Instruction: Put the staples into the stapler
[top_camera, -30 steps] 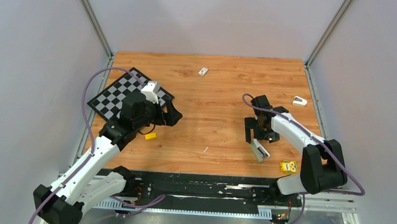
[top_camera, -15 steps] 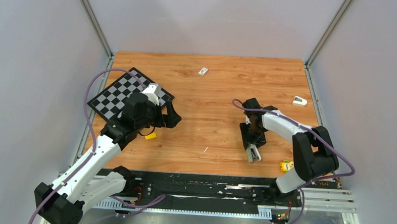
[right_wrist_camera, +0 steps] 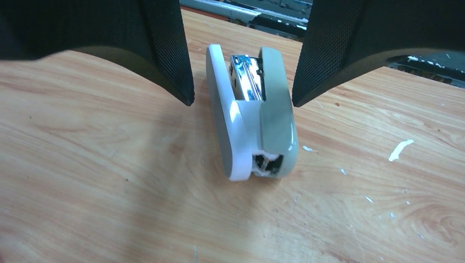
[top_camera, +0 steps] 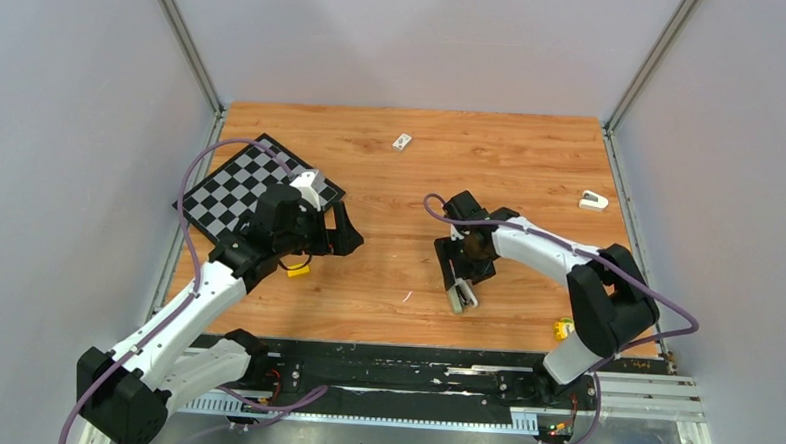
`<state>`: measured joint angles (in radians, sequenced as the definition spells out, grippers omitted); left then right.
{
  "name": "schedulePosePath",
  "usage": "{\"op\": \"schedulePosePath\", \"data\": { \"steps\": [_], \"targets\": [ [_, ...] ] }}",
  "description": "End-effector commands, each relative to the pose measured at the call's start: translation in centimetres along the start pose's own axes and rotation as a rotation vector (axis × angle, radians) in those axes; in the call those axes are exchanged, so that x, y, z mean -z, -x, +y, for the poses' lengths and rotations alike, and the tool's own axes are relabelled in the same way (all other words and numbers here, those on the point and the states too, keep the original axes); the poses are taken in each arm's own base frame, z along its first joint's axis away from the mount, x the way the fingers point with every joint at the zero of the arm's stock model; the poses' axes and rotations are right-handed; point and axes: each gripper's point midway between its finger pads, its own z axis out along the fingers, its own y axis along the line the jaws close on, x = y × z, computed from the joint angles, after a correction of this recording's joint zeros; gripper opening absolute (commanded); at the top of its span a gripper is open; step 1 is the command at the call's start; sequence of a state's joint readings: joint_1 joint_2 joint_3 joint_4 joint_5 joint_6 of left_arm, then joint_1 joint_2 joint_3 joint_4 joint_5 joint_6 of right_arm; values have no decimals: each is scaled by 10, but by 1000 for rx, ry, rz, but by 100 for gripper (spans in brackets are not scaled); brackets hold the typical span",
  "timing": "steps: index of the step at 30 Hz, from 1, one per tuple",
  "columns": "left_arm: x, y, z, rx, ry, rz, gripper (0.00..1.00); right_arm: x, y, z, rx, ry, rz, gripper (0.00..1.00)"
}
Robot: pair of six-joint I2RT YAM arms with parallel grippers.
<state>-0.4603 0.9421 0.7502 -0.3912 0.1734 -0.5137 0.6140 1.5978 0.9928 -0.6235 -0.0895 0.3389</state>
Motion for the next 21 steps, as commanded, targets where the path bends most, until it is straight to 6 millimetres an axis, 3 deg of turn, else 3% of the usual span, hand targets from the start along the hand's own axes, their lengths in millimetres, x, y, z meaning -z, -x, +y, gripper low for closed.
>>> {"op": "schedulePosePath", "data": {
  "steps": [1,7,12,21],
  "targets": [
    [-1,0,-1,13,-14,-5,96,15,-17,-3,24,-3,8,69],
    [-6,-3,-1,23,-19,7,96,38,-26,-15,47,-43,-47,51],
    [-9,-6,-2,28,-28,22,94,36,-32,-35,100,-132,-31,35],
    [-7,-8,-1,34,-23,24,92,19,-39,-26,137,-66,22,31]
  ]
}}
